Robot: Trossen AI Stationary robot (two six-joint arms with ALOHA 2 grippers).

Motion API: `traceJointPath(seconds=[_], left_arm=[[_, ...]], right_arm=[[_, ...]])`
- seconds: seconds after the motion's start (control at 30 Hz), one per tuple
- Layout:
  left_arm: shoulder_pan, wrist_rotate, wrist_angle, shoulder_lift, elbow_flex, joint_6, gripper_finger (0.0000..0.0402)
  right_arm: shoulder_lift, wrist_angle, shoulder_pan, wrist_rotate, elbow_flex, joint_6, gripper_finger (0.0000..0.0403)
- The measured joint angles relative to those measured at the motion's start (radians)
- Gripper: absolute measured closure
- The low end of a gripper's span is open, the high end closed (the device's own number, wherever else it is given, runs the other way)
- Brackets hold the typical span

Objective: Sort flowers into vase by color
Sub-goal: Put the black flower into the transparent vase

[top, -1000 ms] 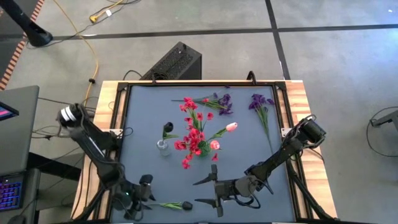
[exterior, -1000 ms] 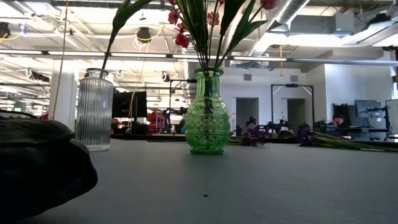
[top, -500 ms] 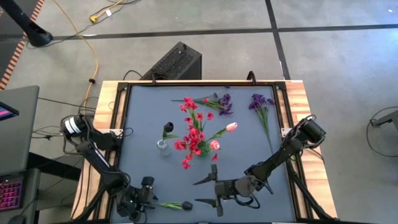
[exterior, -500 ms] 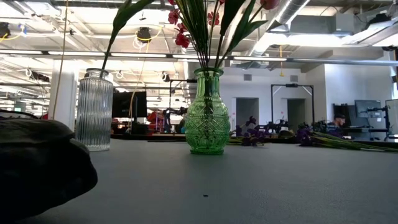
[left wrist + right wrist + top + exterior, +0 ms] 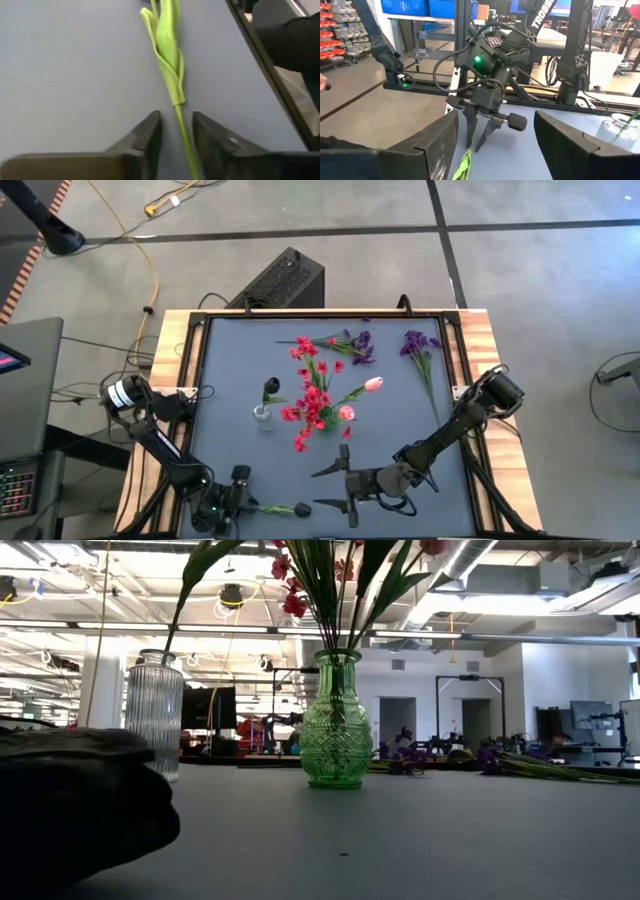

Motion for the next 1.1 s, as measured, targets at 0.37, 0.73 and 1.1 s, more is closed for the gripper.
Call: traceJointPath(seconds=[0.37, 0.73, 1.1], left_arm=[[0.002, -0.002, -0.079, -0.105, -0.008, 0.091, 0.04], [-0.003, -0.23, -0.217, -0.474, -0.006, 0.311, 0.0401], [-0.003, -0.276, 0.443, -0.688, -0.199, 0.916, 0.0401]], right_arm=[[0.0, 0.0, 0.0, 0.0, 0.0, 0.002, 0.0117], [0.0, -0.056, 0.0, 0.0, 0.0, 0.005, 0.0117], [0.0, -0.071, 0.001, 0.0, 0.0, 0.032, 0.0117]])
